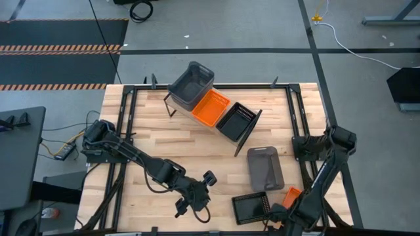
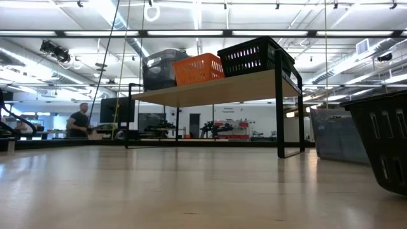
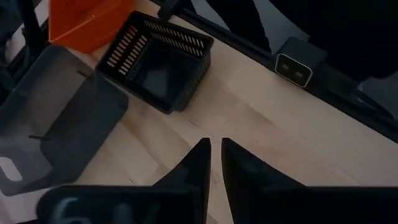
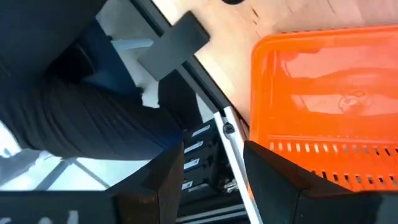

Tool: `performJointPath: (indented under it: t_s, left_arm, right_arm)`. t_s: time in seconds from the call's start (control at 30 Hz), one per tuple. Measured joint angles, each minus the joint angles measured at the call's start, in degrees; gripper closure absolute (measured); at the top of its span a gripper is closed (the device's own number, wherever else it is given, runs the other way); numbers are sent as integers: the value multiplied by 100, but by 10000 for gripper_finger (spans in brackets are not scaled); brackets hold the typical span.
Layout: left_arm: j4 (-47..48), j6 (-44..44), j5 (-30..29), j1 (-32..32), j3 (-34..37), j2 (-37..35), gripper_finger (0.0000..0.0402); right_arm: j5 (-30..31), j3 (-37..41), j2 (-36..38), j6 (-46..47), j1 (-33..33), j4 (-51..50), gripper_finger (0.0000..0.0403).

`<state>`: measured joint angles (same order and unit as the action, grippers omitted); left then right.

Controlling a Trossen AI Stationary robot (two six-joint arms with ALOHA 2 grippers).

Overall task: Stack baskets on shelf by color
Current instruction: Stack the top orange basket on top of the other orange basket on the shelf

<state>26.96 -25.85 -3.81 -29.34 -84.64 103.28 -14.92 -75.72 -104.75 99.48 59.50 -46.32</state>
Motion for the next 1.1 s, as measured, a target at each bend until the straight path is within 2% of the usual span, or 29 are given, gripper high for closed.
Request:
performJointPath:
  t_s: [0.2, 0.43, 0.73, 0.9, 1.1]
  left_arm:
    - [18, 282, -4, 0, 0, 0, 358]
    - [140, 641, -106, -15, 0, 0, 360]
    - [175, 909, -123, -89, 0, 0, 361]
    - [179, 919, -207, -147, 0, 0, 362]
    - [182, 921, -258, -179, 0, 0, 363]
  right_arm:
    - [46, -7, -92, 86, 59, -145, 229]
    - [243, 7, -117, 96, 201, -836, 235]
    - [603, 2, -115, 29, 337, -941, 255]
    - [627, 2, -115, -60, 339, -960, 294]
    - [652, -2, -108, -123, 339, -944, 384]
